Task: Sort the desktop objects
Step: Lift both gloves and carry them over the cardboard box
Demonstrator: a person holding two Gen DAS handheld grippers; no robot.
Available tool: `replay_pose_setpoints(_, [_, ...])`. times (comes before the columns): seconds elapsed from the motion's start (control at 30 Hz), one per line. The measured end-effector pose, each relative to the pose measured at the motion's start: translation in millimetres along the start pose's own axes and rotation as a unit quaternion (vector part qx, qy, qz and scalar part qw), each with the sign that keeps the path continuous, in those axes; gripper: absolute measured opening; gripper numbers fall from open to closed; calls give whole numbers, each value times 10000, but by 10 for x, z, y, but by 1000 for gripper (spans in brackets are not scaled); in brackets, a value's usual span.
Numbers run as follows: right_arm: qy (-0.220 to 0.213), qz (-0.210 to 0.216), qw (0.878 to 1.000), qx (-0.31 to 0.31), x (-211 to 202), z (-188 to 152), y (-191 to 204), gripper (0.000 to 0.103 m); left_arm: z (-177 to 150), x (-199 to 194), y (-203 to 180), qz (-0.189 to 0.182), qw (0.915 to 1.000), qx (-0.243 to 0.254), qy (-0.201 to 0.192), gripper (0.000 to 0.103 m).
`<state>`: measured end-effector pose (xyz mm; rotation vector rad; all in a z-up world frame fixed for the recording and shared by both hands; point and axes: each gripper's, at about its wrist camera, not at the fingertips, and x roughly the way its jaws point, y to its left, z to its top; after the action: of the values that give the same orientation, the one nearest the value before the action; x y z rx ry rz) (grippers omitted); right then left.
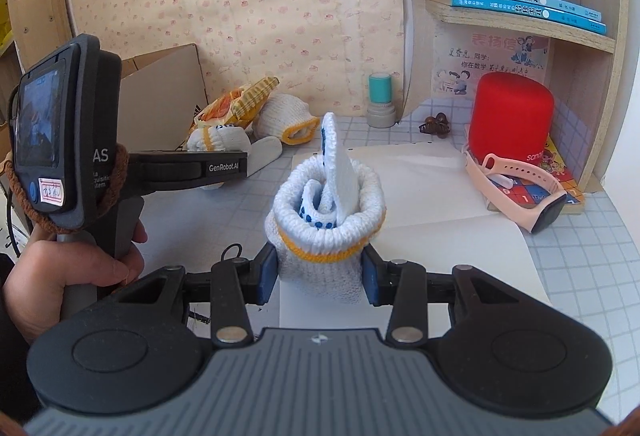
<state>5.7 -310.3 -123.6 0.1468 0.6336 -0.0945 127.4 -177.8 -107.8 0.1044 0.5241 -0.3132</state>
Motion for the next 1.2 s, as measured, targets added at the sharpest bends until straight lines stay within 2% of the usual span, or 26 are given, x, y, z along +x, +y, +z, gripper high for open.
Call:
replay_pose_setpoints(0.43, [-55,22,10000,-61,-129,-43,90,42,-222,-691,129,-245,9992,91,-304,52])
replay_pose_setpoints(0.73, [-204,94,9996,-171,-335,-33,265,42,-230,-1150,267,-305,9975,9,-642,52])
replay_pose_setpoints(1.2, [-537,253,9972,-459,-664,107,626,42,-79,-1751,674,24,9916,-216,-1273,52])
